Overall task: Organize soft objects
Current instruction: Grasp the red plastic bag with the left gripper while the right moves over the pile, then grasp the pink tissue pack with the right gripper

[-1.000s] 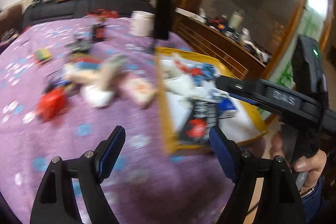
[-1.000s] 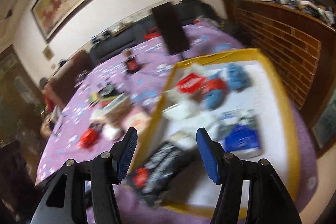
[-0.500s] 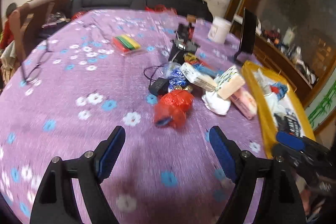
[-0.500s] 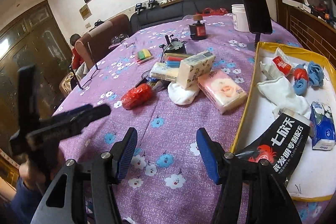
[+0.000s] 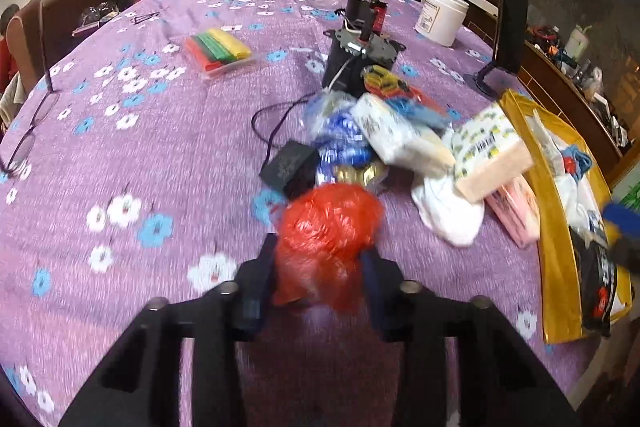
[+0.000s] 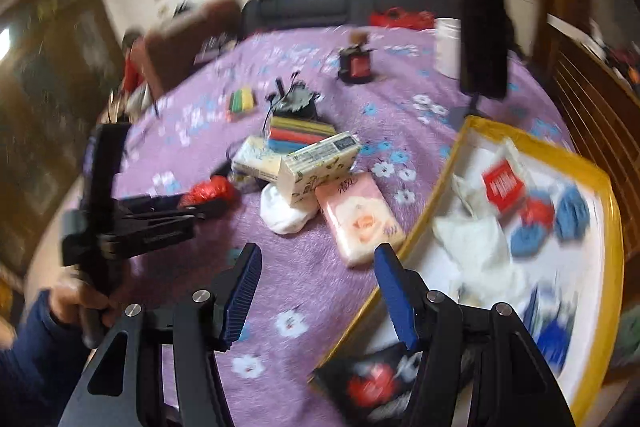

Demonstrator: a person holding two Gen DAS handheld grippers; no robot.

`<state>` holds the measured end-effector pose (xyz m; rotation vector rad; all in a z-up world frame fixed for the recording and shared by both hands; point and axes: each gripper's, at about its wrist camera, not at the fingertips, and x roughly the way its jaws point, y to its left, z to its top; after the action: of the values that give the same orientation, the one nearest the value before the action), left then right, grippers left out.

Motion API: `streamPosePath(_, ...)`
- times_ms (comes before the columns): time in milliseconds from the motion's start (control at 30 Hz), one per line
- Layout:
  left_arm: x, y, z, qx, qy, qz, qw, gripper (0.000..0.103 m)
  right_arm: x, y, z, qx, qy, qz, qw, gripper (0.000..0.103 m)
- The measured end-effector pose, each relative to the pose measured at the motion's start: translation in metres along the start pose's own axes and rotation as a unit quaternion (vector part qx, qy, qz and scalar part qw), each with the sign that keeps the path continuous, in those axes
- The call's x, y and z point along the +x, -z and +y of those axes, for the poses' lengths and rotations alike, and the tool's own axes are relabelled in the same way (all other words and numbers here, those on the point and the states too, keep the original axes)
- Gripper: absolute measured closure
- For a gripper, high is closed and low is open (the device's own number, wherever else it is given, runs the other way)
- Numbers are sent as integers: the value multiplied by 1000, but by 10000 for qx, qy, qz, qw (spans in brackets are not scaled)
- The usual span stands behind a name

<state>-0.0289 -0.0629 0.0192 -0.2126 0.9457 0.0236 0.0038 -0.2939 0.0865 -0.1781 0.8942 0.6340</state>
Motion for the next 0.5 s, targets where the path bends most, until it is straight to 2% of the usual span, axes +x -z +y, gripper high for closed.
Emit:
streamPosePath(67, -9, 8, 1, 4, 125, -39, 9999, 68, 17, -13, -1, -311, -95, 355, 9988, 40)
streamPosePath(233, -18, 22, 6, 103, 61, -229, 9997, 68, 57, -35, -9, -663, 60, 824, 9944, 40)
streamPosePath(367, -16, 25, -4, 368, -145, -246, 9989, 68, 82, -42, -15, -901, 217, 1195, 9885, 40)
streamPosePath(500, -16, 24, -5, 379, -110, -230, 9990, 68, 100, -42, -15, -1089, 364, 1523, 9816, 39)
